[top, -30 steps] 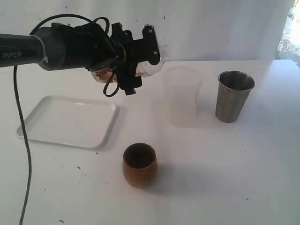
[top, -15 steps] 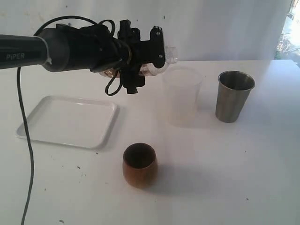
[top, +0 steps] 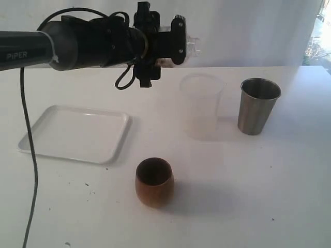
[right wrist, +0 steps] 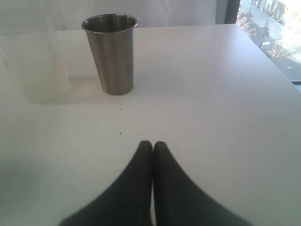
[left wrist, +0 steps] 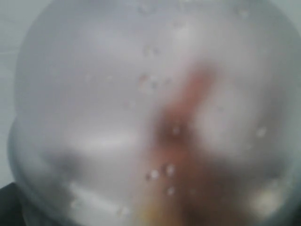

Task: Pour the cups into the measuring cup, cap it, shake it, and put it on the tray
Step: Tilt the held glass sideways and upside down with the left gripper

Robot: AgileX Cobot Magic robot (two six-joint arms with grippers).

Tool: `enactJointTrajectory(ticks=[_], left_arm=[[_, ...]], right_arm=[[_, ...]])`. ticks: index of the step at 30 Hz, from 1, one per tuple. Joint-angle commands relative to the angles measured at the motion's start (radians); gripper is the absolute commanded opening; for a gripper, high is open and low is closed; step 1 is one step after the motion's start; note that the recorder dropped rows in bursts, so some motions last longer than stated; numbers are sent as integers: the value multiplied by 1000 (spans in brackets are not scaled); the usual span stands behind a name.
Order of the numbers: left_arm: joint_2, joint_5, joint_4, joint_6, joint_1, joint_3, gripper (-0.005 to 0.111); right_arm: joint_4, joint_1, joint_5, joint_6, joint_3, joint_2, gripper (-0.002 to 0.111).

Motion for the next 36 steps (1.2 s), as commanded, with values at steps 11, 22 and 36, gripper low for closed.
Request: enactJointTrajectory(ticks=[11, 22, 36], left_arm=[[-16, -7, 208, -2, -41, -15, 0], [-16, 8, 296, 0, -45, -15, 0], [43, 78, 382, -8, -45, -15, 0]], right_arm=[[-3, -5, -15, 7, 7, -6, 0], [-3, -5, -15, 7, 7, -6, 0], [-3, -5, -15, 7, 7, -6, 0]])
